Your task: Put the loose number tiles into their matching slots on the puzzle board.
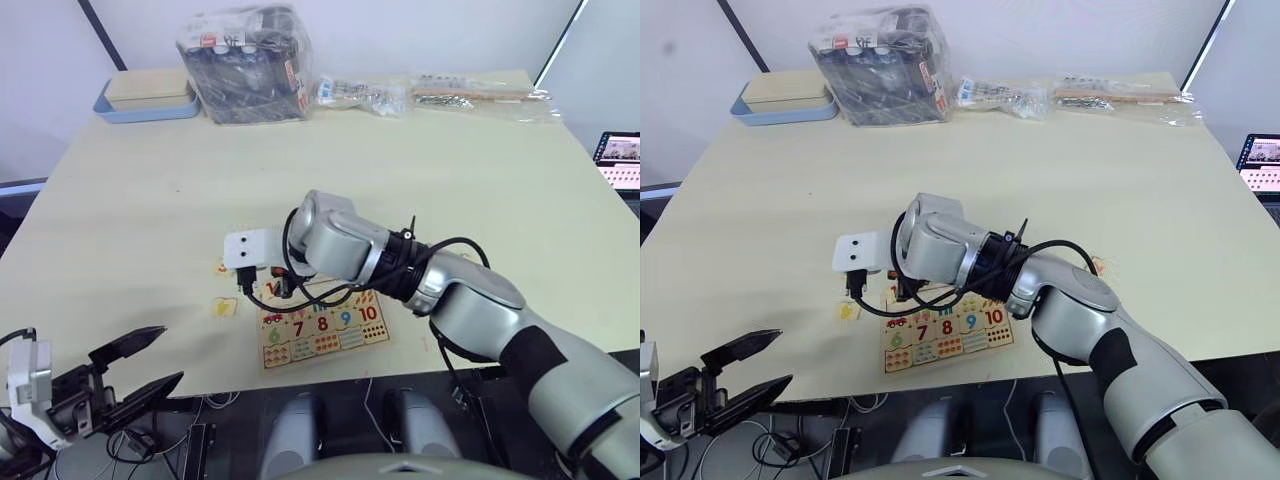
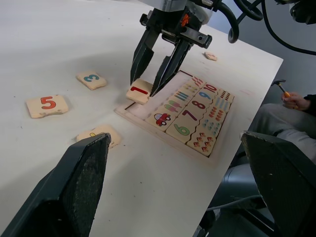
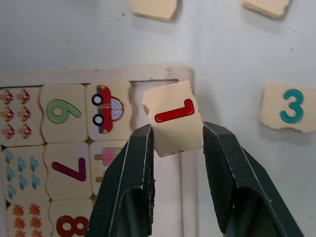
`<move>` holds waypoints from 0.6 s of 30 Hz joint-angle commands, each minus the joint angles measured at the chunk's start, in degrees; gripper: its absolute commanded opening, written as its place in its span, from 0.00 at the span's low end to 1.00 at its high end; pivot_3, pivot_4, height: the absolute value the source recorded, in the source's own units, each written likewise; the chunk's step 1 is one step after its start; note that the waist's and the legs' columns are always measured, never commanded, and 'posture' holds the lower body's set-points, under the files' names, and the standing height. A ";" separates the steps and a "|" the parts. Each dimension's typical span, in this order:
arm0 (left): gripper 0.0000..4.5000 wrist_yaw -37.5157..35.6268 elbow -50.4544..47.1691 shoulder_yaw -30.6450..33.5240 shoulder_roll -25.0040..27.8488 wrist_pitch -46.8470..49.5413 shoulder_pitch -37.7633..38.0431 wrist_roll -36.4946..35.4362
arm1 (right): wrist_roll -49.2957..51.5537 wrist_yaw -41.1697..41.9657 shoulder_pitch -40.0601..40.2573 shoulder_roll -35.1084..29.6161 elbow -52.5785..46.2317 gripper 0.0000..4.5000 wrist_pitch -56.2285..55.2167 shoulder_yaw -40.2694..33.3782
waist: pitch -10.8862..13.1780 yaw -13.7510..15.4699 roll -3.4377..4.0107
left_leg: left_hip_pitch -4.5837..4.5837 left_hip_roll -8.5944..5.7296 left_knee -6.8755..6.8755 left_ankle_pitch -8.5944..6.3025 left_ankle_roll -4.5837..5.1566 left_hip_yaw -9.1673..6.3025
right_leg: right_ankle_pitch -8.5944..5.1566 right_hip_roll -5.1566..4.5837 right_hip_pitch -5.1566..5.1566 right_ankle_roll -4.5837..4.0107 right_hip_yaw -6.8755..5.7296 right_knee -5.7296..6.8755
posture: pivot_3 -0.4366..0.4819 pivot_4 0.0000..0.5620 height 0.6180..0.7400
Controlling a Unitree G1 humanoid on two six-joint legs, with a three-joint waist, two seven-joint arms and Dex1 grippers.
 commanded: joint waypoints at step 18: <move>1.00 -0.85 0.20 2.17 -0.52 -2.51 0.74 -0.45 | -1.00 -0.19 1.24 1.78 0.22 0.20 -0.55 -0.41 | 0.01 0.08 0.02 | -0.79 -0.10 0.00 0.38 -0.64 -1.68 | -0.11 0.01 0.01 -0.17 -1.57 -0.01 | 0.48 0.27 1.00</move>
